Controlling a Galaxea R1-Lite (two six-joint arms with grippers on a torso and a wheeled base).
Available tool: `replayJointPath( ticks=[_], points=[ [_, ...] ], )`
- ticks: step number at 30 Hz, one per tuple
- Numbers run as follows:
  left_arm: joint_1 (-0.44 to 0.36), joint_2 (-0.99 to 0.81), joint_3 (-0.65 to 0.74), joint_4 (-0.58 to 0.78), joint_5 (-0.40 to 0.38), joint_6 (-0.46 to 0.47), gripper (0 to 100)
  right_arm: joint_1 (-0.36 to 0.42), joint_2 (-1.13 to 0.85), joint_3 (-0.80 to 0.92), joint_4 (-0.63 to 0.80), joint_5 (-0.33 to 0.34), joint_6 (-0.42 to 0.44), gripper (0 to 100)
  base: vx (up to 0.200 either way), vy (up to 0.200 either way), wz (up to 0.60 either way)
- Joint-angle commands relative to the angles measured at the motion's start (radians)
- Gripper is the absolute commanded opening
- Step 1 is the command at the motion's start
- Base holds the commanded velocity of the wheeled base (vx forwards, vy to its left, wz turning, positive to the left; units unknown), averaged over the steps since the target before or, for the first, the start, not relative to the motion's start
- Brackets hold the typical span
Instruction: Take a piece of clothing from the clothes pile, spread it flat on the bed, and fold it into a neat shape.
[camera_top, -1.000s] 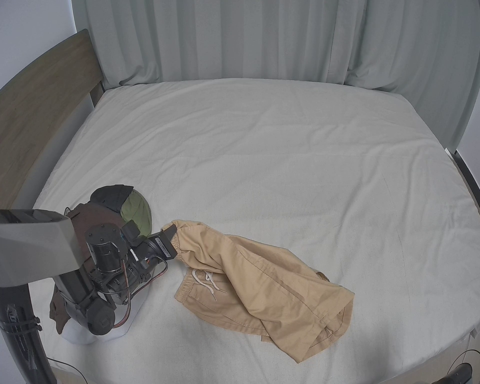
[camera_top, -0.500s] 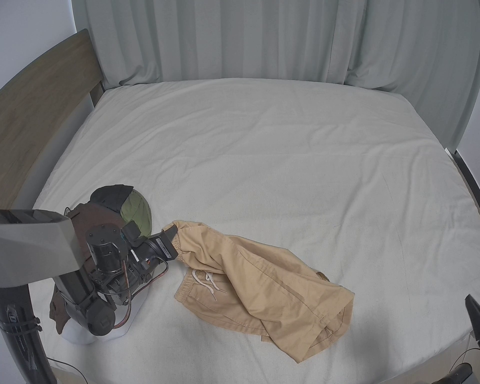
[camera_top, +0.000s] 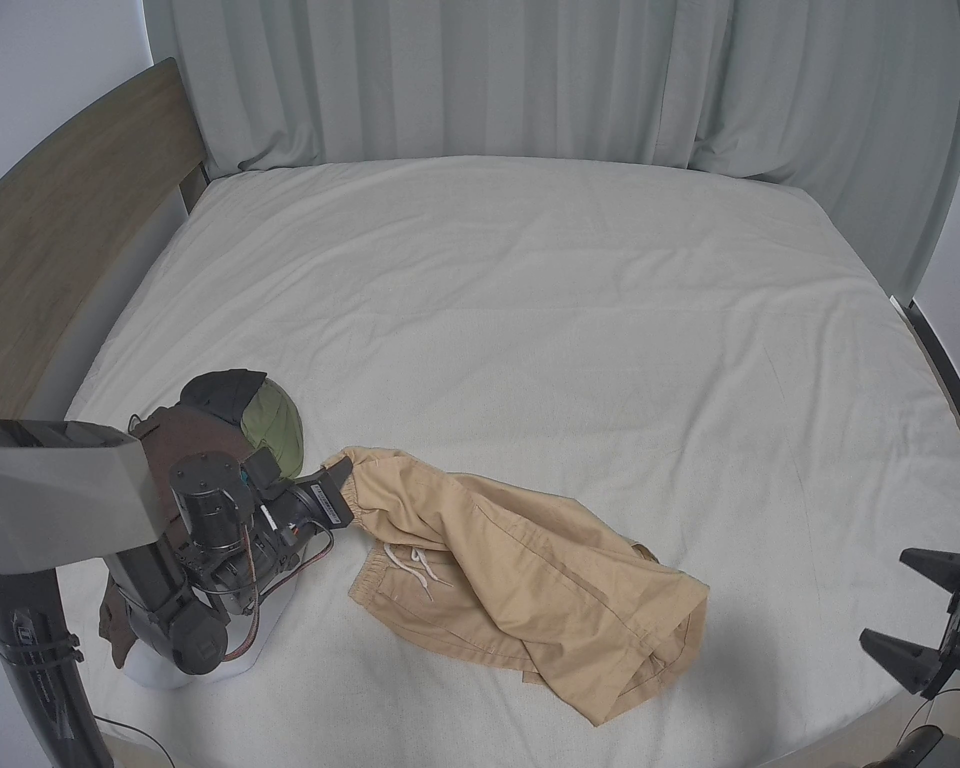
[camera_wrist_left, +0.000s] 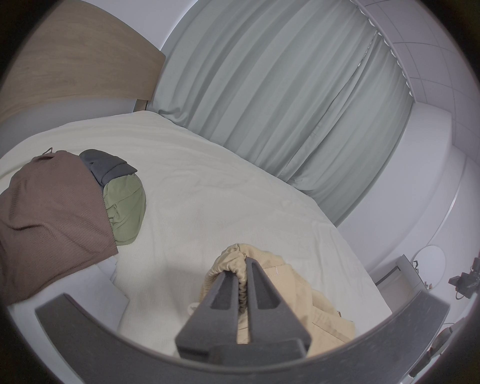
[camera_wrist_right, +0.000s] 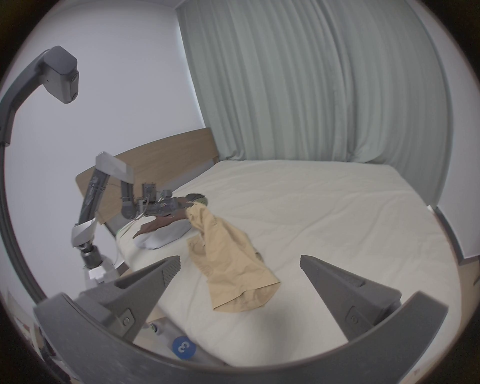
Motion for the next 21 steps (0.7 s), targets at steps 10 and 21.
replayJointPath(
  ticks=[10,21],
  points=[
    [-0.002,-0.033,0.001,-0.006,-0.002,0.031,0,0.118,0.248,-0.091,-0.015,0.065,0.008,100,0.0,0.0,0.0],
    [-0.001,-0.047,0.007,-0.006,-0.025,0.032,0,0.236,0.372,-0.131,-0.098,0.091,0.161,100,0.0,0.0,0.0]
  ],
)
